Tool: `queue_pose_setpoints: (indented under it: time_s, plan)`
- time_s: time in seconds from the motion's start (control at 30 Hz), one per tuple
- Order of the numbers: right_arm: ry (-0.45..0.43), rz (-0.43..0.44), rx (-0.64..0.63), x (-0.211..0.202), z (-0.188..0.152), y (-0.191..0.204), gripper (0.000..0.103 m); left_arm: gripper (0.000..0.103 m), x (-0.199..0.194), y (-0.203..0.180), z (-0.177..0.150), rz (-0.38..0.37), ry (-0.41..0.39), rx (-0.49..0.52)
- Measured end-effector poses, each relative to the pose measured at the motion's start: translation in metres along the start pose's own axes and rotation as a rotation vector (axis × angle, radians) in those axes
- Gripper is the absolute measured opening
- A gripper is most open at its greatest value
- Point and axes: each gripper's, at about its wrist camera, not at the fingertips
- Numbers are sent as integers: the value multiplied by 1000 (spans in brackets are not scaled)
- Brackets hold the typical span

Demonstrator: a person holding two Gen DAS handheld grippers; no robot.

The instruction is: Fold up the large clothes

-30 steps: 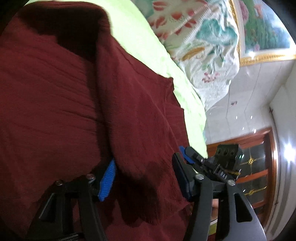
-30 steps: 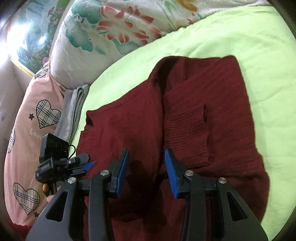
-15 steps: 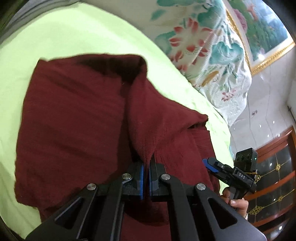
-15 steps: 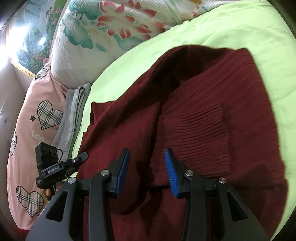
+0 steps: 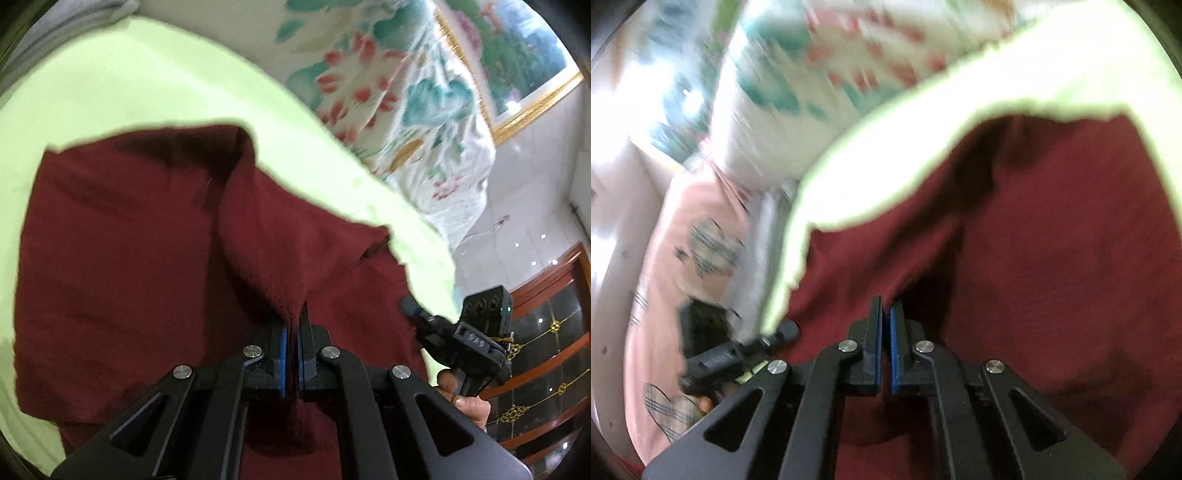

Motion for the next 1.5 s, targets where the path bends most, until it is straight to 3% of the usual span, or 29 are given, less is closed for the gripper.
queue_pose_setpoints:
  time_s: [0.07,0.13,0.2,0.3,0.37,0.5,0.67,0.73,0.8,0.87,1.0,1.13,1.27,1.33,1.37,1.43,1.5]
  plan:
    - [-121,60,-2,-33,10,2,3,2,-9,-8,3,-22,-30,24]
    - [-165,48,-23,-49,9,-1,3,2,-13,-13,1,-14,-53,72]
    - [-130,19,-38,-47,2,-9,3,2,-9,-12,-5,-11,-48,100]
    - [-32,-91,-38,-33,-14,-25,3,2,11,-1,-19,25,25,95]
    - [15,-110,-27,-29,-25,-34,3,3,18,5,-29,33,63,96]
    - [25,-137,-25,-35,-30,-33,3,3,12,-1,-31,22,62,115]
    - [36,-188,-16,-29,-26,-36,4,5,13,4,-22,67,71,85]
    - [40,-161,6,-29,-24,-34,7,12,15,10,-20,64,98,55]
    - [29,-151,6,-29,-19,-30,30,21,13,17,-18,53,107,26]
    - [5,-152,-7,-31,-14,-27,36,27,11,22,-15,53,97,1]
    - [31,-140,25,-18,-6,-32,36,31,20,29,-13,8,121,-65]
    - [79,-119,66,-10,-19,-41,36,31,30,10,-23,22,151,17]
    - [76,-100,68,-14,-31,-45,35,28,31,7,-27,-7,158,16]
    - [76,-100,60,-14,-32,-43,22,27,30,6,-27,-16,153,12]
    - [81,-100,55,-13,-31,-42,8,24,30,5,-26,-22,152,10]
    - [88,-97,39,-11,-29,-37,6,18,31,2,-25,-37,161,12]
    - [86,-99,20,-10,-27,-31,4,6,30,-7,-23,-20,147,44]
Point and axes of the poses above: each gripper's, at about its wrist camera, not at the fingertips, and x roughly the way its jaws point, y to its left, z to its top, and after that the axes turned 4 degrees about -y, right-handed
